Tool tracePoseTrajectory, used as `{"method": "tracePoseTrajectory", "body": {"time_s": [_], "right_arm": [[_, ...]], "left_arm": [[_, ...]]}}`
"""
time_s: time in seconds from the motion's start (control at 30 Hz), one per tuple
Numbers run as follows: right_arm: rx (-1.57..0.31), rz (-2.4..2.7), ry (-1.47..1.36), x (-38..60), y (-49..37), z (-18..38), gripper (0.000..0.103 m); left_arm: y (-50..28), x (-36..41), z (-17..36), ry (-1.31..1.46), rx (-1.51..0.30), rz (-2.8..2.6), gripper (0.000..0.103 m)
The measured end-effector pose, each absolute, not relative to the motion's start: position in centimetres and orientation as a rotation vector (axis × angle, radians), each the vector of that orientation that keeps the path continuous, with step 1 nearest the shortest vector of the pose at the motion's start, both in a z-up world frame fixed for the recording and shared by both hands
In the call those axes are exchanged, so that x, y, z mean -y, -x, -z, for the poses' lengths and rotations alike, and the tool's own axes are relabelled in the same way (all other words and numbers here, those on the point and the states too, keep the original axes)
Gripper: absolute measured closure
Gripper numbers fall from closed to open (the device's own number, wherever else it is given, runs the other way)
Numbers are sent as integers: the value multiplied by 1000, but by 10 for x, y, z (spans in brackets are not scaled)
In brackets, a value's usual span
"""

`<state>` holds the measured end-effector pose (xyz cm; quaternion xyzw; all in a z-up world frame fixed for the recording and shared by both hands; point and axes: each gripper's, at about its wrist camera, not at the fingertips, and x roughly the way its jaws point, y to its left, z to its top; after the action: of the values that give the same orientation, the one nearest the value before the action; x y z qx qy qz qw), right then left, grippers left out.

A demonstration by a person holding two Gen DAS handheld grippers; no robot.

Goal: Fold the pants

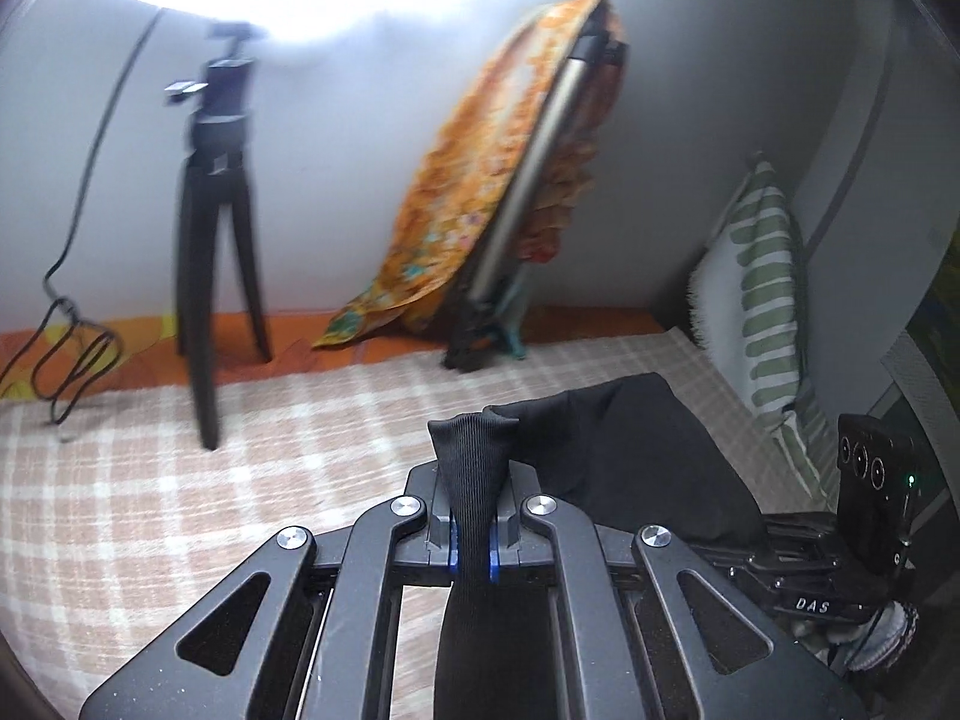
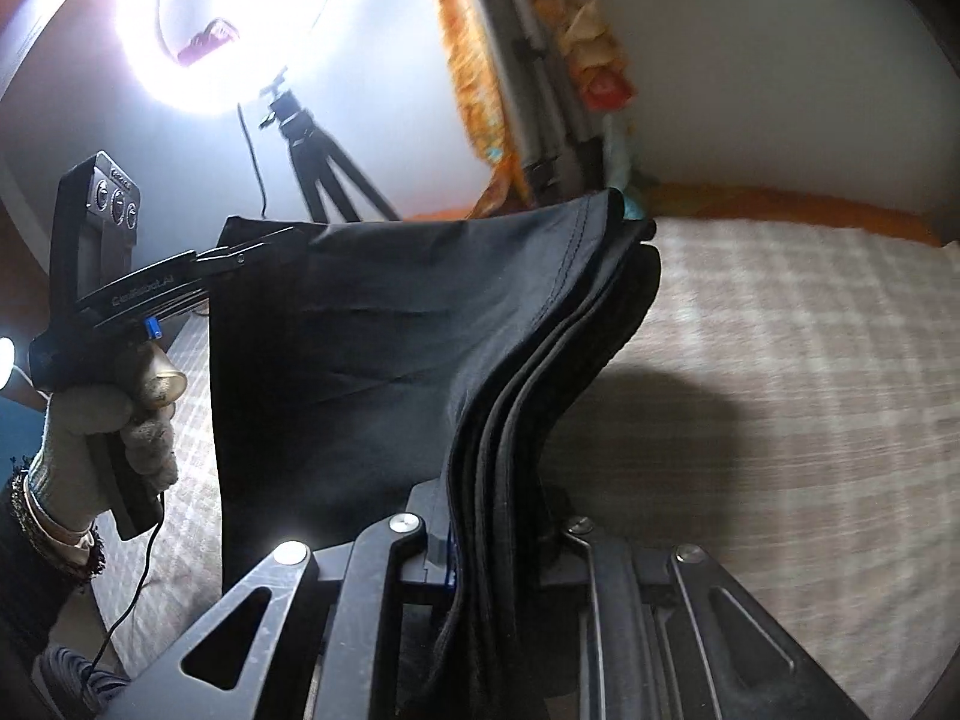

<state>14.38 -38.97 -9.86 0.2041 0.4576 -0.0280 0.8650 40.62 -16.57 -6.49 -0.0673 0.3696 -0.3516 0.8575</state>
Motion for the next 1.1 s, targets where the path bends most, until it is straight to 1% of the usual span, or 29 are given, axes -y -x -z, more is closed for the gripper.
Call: {"method": "tracePoseTrajectory", "body": {"time_s": [0.37,0.7,0.97,1.1], "right_arm": [[-927,187,-401,470,-101,73,90],[-919,272,-393,544,-85,60,90],[-932,315,-365,601,-76,63,90],[-937,315,-401,626,-79,79,90]], "left_arm": [[-399,246,54,152,-755,843,99],[-407,327,46,155,-738,909,99],[-422,378,50,165,-752,910,99],[-424,399,55,145,-750,899,99]]}}
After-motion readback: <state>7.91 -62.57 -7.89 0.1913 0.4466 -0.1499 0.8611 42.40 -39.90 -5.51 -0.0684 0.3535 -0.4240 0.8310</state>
